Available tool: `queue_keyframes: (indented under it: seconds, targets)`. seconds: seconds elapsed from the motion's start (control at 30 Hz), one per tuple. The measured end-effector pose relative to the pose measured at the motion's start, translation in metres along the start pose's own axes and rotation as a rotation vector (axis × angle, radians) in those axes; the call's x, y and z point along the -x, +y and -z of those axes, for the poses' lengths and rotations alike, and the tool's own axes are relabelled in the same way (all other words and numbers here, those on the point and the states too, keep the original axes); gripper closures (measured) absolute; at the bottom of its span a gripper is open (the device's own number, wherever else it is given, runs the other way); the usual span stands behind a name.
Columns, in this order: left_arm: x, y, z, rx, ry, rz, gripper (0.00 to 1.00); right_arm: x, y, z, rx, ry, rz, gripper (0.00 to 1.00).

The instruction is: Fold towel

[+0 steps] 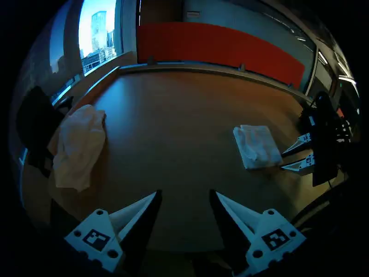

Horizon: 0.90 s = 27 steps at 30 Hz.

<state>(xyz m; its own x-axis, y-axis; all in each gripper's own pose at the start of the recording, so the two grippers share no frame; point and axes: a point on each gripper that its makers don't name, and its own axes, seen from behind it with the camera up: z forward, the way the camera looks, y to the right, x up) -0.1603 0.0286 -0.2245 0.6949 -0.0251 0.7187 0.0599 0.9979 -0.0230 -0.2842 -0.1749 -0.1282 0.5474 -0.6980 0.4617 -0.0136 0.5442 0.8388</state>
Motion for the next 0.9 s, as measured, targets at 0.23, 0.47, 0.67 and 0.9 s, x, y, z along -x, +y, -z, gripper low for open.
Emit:
queue_keyframes:
  seconds: [0.23, 0.47, 0.67, 0.9]
  targets:
    - [0.001, 0.0, 0.0, 0.002, -0.001, 0.001, 0.25, 0.002, 0.002, -0.003, 0.0, 0.005, -0.031, 0.63]
    - [0.0, 0.001, 0.0, 0.003, 0.0, 0.0, 0.25, 0.004, 0.003, -0.002, 0.002, 0.008, -0.029, 0.91]
    - [0.0, 0.002, -0.001, 0.008, 0.001, 0.005, 0.25, 0.0, 0.003, -0.002, 0.003, 0.018, -0.024, 0.96]
    - [-0.002, 0.002, -0.002, 0.016, 0.01, 0.006, 0.25, -0.024, 0.011, 0.014, 0.029, 0.051, -0.002, 0.96]
